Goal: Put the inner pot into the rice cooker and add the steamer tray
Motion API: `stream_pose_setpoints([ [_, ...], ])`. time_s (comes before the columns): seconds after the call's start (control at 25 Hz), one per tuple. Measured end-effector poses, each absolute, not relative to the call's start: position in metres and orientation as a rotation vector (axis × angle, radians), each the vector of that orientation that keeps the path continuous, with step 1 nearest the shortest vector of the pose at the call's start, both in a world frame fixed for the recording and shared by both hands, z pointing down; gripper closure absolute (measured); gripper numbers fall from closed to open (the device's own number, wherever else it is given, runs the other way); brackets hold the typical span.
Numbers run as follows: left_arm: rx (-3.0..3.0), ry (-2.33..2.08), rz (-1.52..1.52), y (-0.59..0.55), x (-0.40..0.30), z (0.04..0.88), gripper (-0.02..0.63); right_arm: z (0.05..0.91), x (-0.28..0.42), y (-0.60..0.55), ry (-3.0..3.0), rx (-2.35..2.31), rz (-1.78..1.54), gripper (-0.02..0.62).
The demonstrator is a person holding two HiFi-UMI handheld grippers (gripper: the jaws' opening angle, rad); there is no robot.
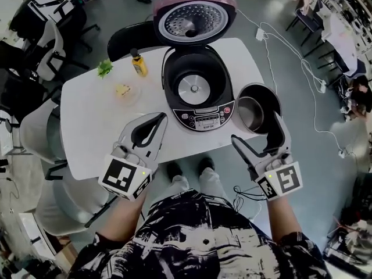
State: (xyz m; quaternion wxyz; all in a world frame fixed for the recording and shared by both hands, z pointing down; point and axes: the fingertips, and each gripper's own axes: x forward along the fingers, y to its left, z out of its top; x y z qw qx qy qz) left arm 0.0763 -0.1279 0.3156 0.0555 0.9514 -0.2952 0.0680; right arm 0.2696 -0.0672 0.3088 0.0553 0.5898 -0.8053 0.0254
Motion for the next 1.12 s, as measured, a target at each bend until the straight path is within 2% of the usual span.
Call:
stream_pose_setpoints([
  [0.32, 2.814, -1.092, 0.222, -0.134, 0.082, 0.316, 0.601, 0.329, 0.297, -0.103, -2.507, 1.64, 0.097, 0.101],
  [0.76, 2.766, -1.155, 0.255, -0.141, 0.113, 0.323, 0.601, 0.44, 0.473, -0.139, -2.12, 1.71, 0.296, 0.101],
  [1.12, 2.77, -1.098, 0.289, -0.145, 0.144, 0.334, 0.601, 0.535, 0.541, -0.143, -1.922, 1.643, 0.735, 0.103],
])
